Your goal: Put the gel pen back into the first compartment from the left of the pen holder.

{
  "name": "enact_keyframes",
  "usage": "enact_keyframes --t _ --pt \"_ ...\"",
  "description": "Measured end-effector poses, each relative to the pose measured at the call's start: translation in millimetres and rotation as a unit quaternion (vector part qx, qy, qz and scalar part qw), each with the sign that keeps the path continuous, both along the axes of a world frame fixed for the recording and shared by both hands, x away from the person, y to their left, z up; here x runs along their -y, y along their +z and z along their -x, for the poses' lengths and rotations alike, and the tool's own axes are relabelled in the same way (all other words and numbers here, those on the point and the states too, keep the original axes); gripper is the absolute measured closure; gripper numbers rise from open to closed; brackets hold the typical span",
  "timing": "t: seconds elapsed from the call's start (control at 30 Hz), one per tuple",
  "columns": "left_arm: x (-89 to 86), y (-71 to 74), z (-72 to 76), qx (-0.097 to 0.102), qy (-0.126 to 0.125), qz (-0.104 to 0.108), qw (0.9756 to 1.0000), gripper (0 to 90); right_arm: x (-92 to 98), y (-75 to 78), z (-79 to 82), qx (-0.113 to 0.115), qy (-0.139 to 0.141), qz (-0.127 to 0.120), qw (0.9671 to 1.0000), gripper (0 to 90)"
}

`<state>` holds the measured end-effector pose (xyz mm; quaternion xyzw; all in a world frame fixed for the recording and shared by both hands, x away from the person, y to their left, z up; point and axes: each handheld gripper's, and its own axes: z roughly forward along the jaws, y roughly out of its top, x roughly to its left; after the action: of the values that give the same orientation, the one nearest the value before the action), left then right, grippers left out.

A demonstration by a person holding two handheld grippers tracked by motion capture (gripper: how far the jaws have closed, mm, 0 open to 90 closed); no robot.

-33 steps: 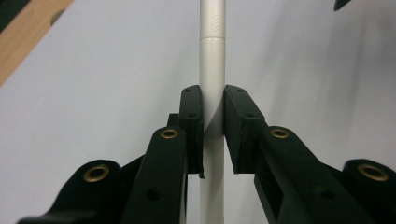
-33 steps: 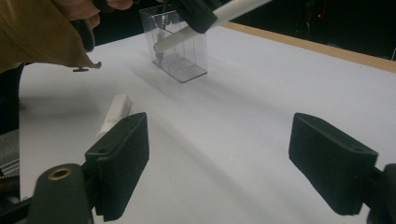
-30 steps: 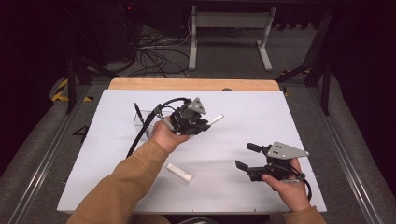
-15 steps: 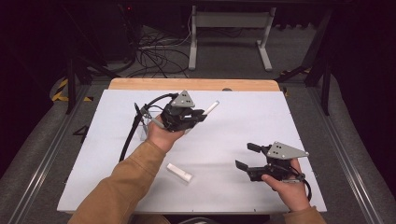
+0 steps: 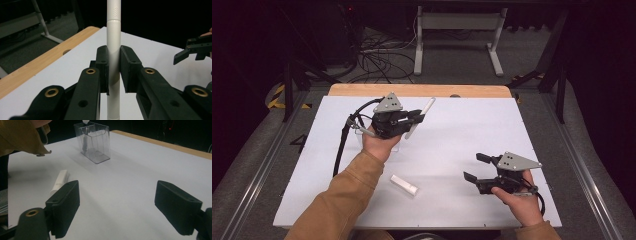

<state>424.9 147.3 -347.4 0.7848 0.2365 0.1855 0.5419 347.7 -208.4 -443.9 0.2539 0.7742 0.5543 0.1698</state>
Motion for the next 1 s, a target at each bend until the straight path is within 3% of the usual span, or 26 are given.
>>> enact_keyframes --t 0.3,0.63,1.0 --pt "-17.6 -6.2 0.0 0.027 0.016 0.031 0.999 78.6 -0.6 -0.3 0.0 0.001 0.001 0.001 1.0 21.1" --pt "-41.3 -9.9 -0.5 0.025 0.038 0.06 0.9972 78.6 -1.4 -0.3 0.5 0.0 0.002 0.002 1.0 21.0" --pt "-67.3 -14.8 -0.4 0.037 0.06 0.081 0.9942 78.5 -2.1 -1.1 0.3 0.0 0.003 0.003 1.0 20.8"
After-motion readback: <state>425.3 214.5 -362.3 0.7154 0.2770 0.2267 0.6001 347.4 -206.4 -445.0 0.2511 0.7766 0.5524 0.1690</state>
